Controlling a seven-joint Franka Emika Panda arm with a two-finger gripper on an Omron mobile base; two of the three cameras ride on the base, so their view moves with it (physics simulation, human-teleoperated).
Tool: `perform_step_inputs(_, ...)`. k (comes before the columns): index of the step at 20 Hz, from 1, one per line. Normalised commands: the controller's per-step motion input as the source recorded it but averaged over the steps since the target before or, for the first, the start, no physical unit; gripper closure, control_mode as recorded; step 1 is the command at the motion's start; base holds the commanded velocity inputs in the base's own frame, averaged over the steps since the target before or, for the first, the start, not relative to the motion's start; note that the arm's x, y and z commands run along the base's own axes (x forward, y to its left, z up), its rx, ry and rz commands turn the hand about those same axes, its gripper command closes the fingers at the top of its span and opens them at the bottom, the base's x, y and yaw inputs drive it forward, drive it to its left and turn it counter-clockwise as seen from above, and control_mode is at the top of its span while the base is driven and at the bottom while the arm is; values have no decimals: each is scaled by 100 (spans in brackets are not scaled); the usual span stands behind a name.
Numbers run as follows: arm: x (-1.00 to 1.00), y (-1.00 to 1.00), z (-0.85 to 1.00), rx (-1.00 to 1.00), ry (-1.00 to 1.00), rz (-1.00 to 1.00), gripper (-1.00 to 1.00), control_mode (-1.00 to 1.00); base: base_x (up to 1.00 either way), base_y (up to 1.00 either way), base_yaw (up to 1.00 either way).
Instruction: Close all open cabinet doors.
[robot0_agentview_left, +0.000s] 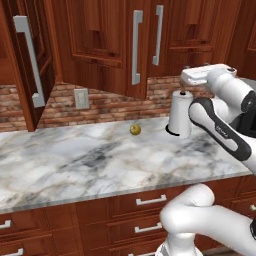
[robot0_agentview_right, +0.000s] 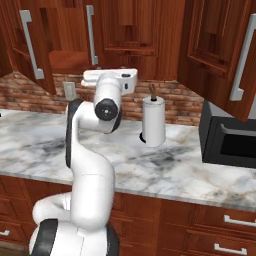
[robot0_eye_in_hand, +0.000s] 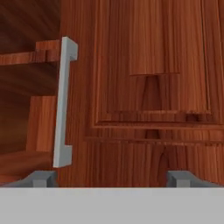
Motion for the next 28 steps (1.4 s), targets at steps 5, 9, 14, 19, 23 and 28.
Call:
perform_step_inputs(5, -88, 0, 28, -9, 21, -6, -100, -100, 0, 0, 0)
perform_step_inputs(9, -99, 0, 1, -7, 21, -8, -100, -100, 0, 0, 0)
perform_step_inputs(14, -100, 2, -2, -8, 14, -11, -100, -100, 0, 0, 0)
perform_step_inputs(19, -59, 48, 0, -9, 2, -9, -100, -100, 0, 0, 0)
perform_step_inputs(23, -13, 87, 0, -8, 0, 0, -100, -100, 0, 0, 0)
perform_step_inputs(28, -19, 69, 0, -5, 0, 0, -100, -100, 0, 0, 0)
